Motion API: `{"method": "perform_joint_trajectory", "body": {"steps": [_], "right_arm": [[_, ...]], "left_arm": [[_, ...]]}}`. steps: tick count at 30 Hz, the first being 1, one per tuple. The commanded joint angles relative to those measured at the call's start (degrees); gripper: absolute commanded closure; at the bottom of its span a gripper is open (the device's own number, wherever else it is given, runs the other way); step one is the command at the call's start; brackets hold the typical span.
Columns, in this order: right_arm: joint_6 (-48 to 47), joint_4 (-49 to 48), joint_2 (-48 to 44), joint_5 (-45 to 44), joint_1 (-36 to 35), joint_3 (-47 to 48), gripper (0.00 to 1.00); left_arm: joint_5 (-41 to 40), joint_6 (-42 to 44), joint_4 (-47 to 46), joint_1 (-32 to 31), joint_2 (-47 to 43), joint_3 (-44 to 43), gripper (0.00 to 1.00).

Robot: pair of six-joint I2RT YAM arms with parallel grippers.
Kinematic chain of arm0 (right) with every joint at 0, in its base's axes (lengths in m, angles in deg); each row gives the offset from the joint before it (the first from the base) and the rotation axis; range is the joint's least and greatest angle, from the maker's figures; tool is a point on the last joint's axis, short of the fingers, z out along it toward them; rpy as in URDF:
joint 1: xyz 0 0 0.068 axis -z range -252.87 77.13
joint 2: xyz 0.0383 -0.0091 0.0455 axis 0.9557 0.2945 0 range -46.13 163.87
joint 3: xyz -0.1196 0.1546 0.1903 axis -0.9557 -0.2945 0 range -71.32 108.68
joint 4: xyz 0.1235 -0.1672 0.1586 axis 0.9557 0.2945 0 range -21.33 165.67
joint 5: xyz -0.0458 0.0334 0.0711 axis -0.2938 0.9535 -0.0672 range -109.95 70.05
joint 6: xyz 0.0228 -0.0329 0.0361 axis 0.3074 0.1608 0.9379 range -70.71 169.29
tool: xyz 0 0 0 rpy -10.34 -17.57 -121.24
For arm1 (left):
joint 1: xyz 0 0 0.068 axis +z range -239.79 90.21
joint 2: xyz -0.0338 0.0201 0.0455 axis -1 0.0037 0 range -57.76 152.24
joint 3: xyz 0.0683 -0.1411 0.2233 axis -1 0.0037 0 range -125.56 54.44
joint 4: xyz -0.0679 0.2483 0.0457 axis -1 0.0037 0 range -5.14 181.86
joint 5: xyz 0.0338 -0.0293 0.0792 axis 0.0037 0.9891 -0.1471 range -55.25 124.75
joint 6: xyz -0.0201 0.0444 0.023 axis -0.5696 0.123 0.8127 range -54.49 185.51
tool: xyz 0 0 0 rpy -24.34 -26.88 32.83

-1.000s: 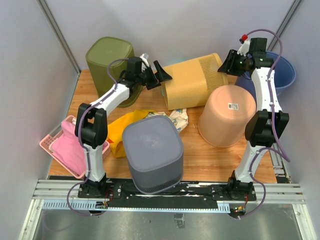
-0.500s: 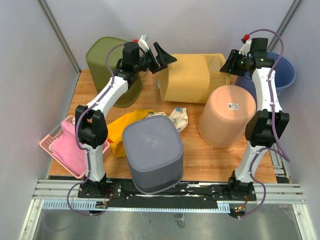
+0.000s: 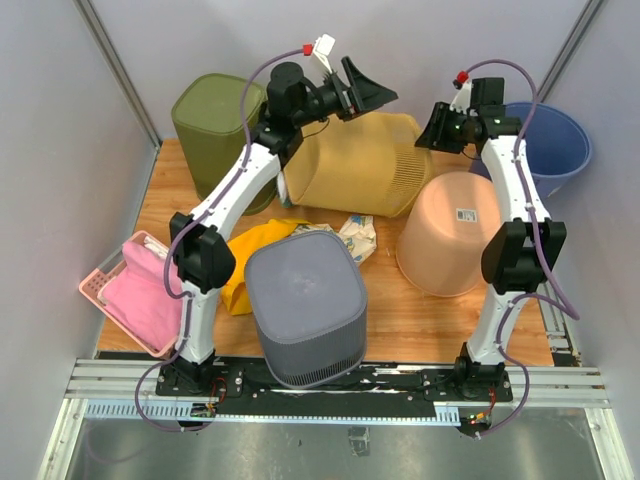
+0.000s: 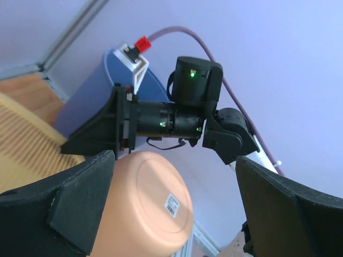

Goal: Turn the large container upside down

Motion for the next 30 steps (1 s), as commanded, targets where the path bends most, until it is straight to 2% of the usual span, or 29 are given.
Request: {"method": "perform_joint_trajectory", "body": {"steps": [1, 6, 10, 13, 18, 21, 24, 27, 30], "right_arm": [[1.57, 1.06, 3.26, -2.31, -2.58, -0.38, 0.52], [1.45, 1.26, 4.32, -3.99, -2.93, -1.05, 0.52], [0.09, 1.53, 3.81, -5.02, -2.93, -2.31, 0.52], [-0.55, 1.74, 3.67, -5.95, -2.93, -2.61, 0.52], [-0.94, 2.17, 4.71, -6.68, -2.84, -2.00, 0.52], [-0.67, 2.63, 5.71, -7.32, -2.77, -1.43, 0.52], [-0.39, 3.19, 6.42, -8.48, -2.48, -0.93, 0.52], [0.41, 3.15, 6.98, -9.20, -1.79, -0.81, 0.52], [0.95, 3.17, 7.28, -9.26, -1.09, -0.76, 0.52]], "left_arm": [[2.34, -3.29, -2.42, -1.22, 5.67, -2.00, 0.01], [2.15, -2.03, 1.36, -1.70, 10.49, -9.27, 0.01], [-1.48, 6.78, 10.46, -1.42, 5.60, -10.10, 0.01], [-7.50, 12.88, 17.38, 0.28, -2.54, -3.86, 0.01], [-18.08, 17.15, 22.56, 5.26, -19.95, 15.08, 0.01], [-21.31, 19.40, 25.02, 6.99, -28.19, 24.30, 0.01], [-23.42, 20.51, 29.86, 7.97, -31.83, 29.45, 0.01], [-21.00, 18.59, 27.84, 8.27, -33.82, 36.51, 0.01], [-18.88, 17.60, 28.16, 8.31, -31.98, 37.08, 0.01]]}}
